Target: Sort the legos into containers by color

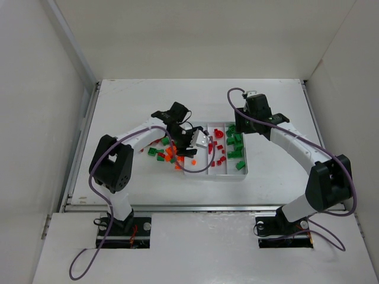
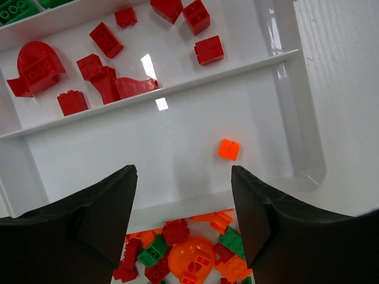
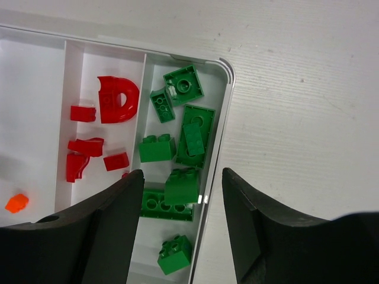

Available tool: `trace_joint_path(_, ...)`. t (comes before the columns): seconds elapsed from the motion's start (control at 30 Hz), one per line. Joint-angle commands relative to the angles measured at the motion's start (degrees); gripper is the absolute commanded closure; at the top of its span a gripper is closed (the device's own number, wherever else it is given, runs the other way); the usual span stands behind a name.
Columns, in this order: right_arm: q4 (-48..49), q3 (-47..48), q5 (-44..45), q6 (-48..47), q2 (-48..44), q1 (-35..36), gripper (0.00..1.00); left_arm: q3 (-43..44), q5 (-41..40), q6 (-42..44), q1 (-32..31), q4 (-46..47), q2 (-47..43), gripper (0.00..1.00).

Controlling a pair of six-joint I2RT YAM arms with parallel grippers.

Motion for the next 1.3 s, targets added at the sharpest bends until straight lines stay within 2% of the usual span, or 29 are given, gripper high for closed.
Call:
trace_joint_path(0.0, 0.40, 2.72, 1.71, -0.97, -1.93, -0.84, 0.39, 1.42, -1.16, -1.35, -0.55, 0.62, -1.81, 0.38)
trace_joint_path(0.1, 0.40, 3.24, 1.10, -0.97, -1.93, -0.84, 0.39, 0.28, -4.07, -3.37, -0.03, 1.24, -3.13, 0.41)
trace_joint_path(0.17, 0.40, 3.77, 0.48, -0.97, -1.40, -0.84, 0.39, -0.42, -4.07, -3.90, 1.98, 1.24, -4.98, 0.48)
trace_joint_path(0.23, 0.40, 3.77, -0.13, -0.97, -1.40, -0.84, 0.39, -2.44, -4.85, -3.38, 3.66, 1.24, -7.34, 0.61)
trace_joint_path(0.27, 0.40, 3.77, -0.13, -0.97, -1.40, -0.84, 0.39, -3.41, -4.86, -2.42, 4.97, 0.71, -8.14, 0.74)
trace_joint_path(0.33, 0.40, 3.77, -0.13, -0.97, -1.40, -0.84, 0.39, -7.09, -6.44, 0.47, 5.51, -0.87, -9.64, 0.83)
trace_joint_path(0.4, 0.40, 4.38, -0.66, -0.97, -1.40, -0.84, 0.39, -9.99, -7.31, 5.84, 6.13, -1.92, -11.66, 0.87)
trace_joint_path(0.47, 0.40, 4.39, -0.66, -0.44, -1.40, -0.84, 0.39, -13.60, -7.32, 8.04, 6.13, -1.93, -12.19, 0.87)
trace_joint_path(0.5, -0.13, 4.91, -0.66, -0.44, -1.40, -0.84, 0.39, -15.26, -6.80, 8.57, 6.13, -1.93, -12.71, 0.82)
trace_joint_path(0.53, -0.13, 4.91, -0.66, -0.44, -1.40, -0.84, 0.39, -15.89, -6.80, 8.58, 6.13, -1.32, -12.72, 0.82)
trace_joint_path(0.57, -0.13, 5.44, -0.66, -0.44, -1.40, -0.84, 0.39, -16.50, -6.27, 8.58, 6.13, -1.31, -12.72, 0.71)
trace_joint_path(0.6, -0.13, 5.44, -0.66, -0.44, -1.40, -0.84, 0.39, -17.03, -6.27, 8.58, 6.13, -0.36, -12.72, 0.65)
trace_joint_path(0.7, -0.13, 5.44, -0.66, -0.44, -1.40, -0.84, 0.39, -18.62, -5.74, 7.43, 6.13, 2.72, -12.72, 0.59)
trace_joint_path(1.1, -0.13, 2.81, -0.13, 0.09, -2.01, -0.84, 0.39, -18.62, -5.83, 11.21, 4.29, 4.75, -7.98, 0.64)
trace_joint_path(1.27, -0.13, 2.19, -0.13, 0.62, -2.01, -0.84, 0.39, -15.46, -6.35, 13.93, 4.28, 1.24, -5.60, 0.64)
